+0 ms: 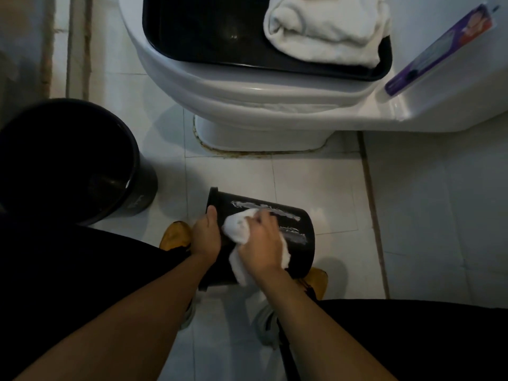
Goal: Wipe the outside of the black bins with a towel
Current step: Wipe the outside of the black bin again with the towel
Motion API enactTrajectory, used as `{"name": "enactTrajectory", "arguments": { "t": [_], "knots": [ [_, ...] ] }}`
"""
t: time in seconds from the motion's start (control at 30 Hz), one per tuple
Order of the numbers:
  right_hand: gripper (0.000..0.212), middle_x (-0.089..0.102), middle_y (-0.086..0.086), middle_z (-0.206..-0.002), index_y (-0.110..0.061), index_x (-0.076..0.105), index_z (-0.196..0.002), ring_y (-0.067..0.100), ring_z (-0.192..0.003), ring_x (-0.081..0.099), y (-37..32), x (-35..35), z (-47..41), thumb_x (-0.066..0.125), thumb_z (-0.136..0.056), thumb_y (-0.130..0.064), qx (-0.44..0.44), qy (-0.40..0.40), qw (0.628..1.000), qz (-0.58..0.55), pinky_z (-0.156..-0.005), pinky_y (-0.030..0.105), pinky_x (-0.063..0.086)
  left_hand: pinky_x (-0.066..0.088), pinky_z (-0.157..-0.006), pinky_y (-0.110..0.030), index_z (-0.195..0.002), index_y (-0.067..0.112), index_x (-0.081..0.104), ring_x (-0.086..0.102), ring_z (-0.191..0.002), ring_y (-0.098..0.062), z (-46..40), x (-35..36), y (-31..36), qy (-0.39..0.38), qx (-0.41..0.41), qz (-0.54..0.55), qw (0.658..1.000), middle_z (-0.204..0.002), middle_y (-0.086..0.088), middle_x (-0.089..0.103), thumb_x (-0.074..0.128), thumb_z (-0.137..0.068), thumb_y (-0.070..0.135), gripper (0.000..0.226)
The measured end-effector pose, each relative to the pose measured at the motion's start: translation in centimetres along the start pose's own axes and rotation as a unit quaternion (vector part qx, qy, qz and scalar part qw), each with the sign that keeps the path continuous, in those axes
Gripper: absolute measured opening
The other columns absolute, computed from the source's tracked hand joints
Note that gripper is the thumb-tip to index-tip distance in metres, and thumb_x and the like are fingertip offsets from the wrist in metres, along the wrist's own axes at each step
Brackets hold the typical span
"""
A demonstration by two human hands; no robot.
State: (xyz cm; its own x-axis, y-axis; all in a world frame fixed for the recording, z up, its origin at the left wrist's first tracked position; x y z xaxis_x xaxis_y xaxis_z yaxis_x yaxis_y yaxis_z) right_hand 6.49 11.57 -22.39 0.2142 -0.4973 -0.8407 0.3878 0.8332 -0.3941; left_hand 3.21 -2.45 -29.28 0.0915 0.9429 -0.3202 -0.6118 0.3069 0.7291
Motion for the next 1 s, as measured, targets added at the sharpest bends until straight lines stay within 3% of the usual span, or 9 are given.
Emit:
{"name": "enactTrajectory", "arguments": {
  "t": [0.13, 0.2, 0.27, 0.37, 0.5, 0.63, 0.73, 0.93, 1.0],
  "knots": [
    [0.038, 0.05, 0.005, -0.121, -0.014, 0.066, -0.115, 0.024, -0.112, 0.048, -0.7, 1.0, -0.7, 0.071, -0.078, -0.015, -0.106, -0.073, 0.992, -0.015, -0.095, 0.042, 0.047, 0.047, -0.067, -0.027, -0.079, 0.012, 0.057, 0.059, -0.073, -0.02, -0.5, 0.4, -1.1, -0.035, -0.042, 0.053, 0.997, -0.076, -0.006, 0.061, 0.032, -0.105, 0.033, 0.041],
    [0.038, 0.051, 0.007, -0.124, -0.011, 0.066, -0.115, 0.026, -0.117, 0.048, 0.5, -0.1, -2.1, 0.071, -0.078, -0.014, -0.037, -0.009, 0.999, -0.033, -0.099, 0.041, 0.046, 0.047, -0.077, -0.031, -0.096, 0.011, 0.063, 0.061, -0.082, -0.021, -0.8, 1.0, -0.8, -0.046, -0.061, 0.07, 0.995, -0.087, -0.008, 0.065, 0.03, -0.104, 0.039, 0.044],
    [0.039, 0.048, 0.006, -0.129, -0.011, 0.065, -0.118, 0.025, -0.121, 0.045, 1.3, -0.7, -1.9, 0.07, -0.08, -0.015, 0.077, 0.044, 0.995, -0.051, -0.105, 0.037, 0.041, 0.045, -0.077, -0.03, -0.093, 0.013, 0.062, 0.058, -0.08, -0.018, -0.9, 1.0, -0.9, -0.043, -0.063, 0.07, 0.995, -0.085, -0.006, 0.063, 0.029, -0.104, 0.038, 0.043],
    [0.037, 0.047, 0.005, -0.128, -0.013, 0.067, -0.115, 0.025, -0.119, 0.044, -1.3, 1.3, -1.1, 0.07, -0.078, -0.011, -0.036, -0.016, 0.998, -0.049, -0.103, 0.038, 0.042, 0.046, -0.062, -0.021, -0.071, 0.015, 0.048, 0.052, -0.07, -0.019, -0.7, 0.3, -1.3, -0.035, -0.049, 0.068, 0.996, -0.07, -0.002, 0.054, 0.033, -0.105, 0.025, 0.038],
    [0.024, 0.053, 0.002, -0.108, -0.011, 0.067, -0.096, 0.018, -0.098, 0.048, -1.1, 1.4, -2.4, 0.077, -0.076, -0.019, -0.136, -0.131, 0.98, -0.06, -0.087, 0.039, 0.047, 0.047, -0.071, -0.029, -0.078, 0.018, 0.054, 0.058, -0.078, -0.019, -0.2, 0.5, -1.9, -0.043, -0.108, 0.103, 0.988, -0.079, -0.005, 0.059, 0.032, -0.104, 0.037, 0.039],
    [0.028, 0.053, 0.006, -0.114, -0.011, 0.066, -0.106, 0.024, -0.101, 0.048, -2.1, 0.3, -4.5, 0.072, -0.079, -0.016, -0.111, -0.065, 0.992, 0.009, -0.087, 0.037, 0.043, 0.049, -0.095, -0.044, -0.091, 0.017, 0.065, 0.064, -0.095, -0.028, -1.1, 1.4, -2.1, -0.071, -0.124, 0.127, 0.982, -0.092, -0.011, 0.069, 0.034, -0.099, 0.046, 0.044],
    [0.027, 0.052, 0.007, -0.114, -0.01, 0.067, -0.107, 0.025, -0.102, 0.047, -1.7, 0.0, -4.6, 0.069, -0.08, -0.013, -0.059, -0.011, 0.998, 0.004, -0.088, 0.034, 0.039, 0.046, -0.099, -0.051, -0.092, 0.018, 0.067, 0.064, -0.1, -0.032, -1.7, 1.4, -3.1, -0.067, -0.136, 0.132, 0.98, -0.098, -0.013, 0.07, 0.035, -0.098, 0.047, 0.044],
    [0.026, 0.052, 0.0, -0.111, -0.018, 0.068, -0.1, 0.021, -0.1, 0.047, -2.0, 1.8, -1.4, 0.071, -0.075, -0.013, -0.2, -0.153, 0.968, -0.004, -0.084, 0.042, 0.041, 0.044, -0.104, -0.045, -0.114, 0.007, 0.063, 0.062, -0.107, -0.028, -1.0, 1.7, -2.6, -0.088, -0.177, 0.149, 0.969, -0.111, -0.013, 0.067, 0.035, -0.095, 0.057, 0.061],
    [0.025, 0.054, 0.0, -0.113, -0.017, 0.069, -0.102, 0.022, -0.102, 0.048, -1.7, 1.5, -1.6, 0.07, -0.076, -0.014, -0.189, -0.137, 0.972, -0.011, -0.085, 0.041, 0.041, 0.046, -0.101, -0.045, -0.109, 0.01, 0.062, 0.062, -0.106, -0.029, -0.9, 1.5, -2.4, -0.083, -0.178, 0.145, 0.97, -0.11, -0.012, 0.067, 0.034, -0.098, 0.054, 0.053]
  ]
}}
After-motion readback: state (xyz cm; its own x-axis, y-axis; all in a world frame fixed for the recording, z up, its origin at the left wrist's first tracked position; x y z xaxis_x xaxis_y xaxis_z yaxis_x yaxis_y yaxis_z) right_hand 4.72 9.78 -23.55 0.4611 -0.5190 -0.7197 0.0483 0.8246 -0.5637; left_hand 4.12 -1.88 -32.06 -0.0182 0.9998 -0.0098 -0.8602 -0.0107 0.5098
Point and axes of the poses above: each hand's wrist, its own z-axis away from the middle knuckle, its own x-axis out of the palm, y = z × x, the point moved 10 cm from there along -z, towards the middle knuckle
